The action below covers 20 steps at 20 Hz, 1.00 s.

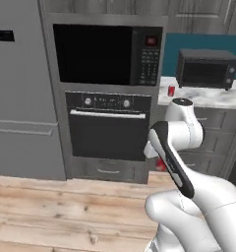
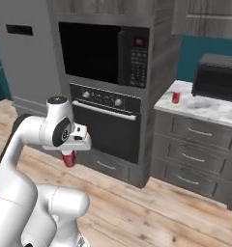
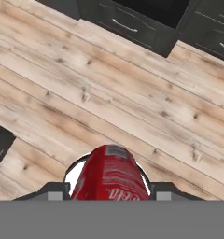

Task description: Four empty soda cans are scattered around the kitchen. Gather all the cans and cluster them next to the stove for recycling.

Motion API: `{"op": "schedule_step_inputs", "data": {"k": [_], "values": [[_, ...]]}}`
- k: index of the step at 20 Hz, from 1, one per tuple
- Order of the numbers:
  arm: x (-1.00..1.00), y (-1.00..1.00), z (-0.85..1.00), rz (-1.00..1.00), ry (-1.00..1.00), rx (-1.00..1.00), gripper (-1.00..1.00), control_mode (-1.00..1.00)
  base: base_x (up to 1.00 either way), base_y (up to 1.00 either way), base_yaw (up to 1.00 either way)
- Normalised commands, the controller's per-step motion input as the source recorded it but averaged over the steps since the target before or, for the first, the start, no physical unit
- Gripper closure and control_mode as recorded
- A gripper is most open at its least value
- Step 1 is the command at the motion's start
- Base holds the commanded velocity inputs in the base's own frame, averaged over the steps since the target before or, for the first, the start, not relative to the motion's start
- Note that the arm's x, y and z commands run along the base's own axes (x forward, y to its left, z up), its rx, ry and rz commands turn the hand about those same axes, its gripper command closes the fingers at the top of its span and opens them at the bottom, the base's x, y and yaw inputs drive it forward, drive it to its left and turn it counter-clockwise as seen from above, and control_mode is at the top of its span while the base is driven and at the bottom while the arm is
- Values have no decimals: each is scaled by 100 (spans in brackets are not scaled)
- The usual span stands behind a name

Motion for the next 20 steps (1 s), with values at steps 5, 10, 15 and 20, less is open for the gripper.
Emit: {"op": "schedule_step_inputs", "data": {"k": [5,10,15,20], "values": [[0,0,0,0,0,0,100,100,-29,0,-46],[0,0,0,0,0,0,100,100,-33,0,-46],[0,0,0,0,0,0,100,100,-38,0,-47],[0,0,0,0,0,0,100,100,-40,0,-47]]}}
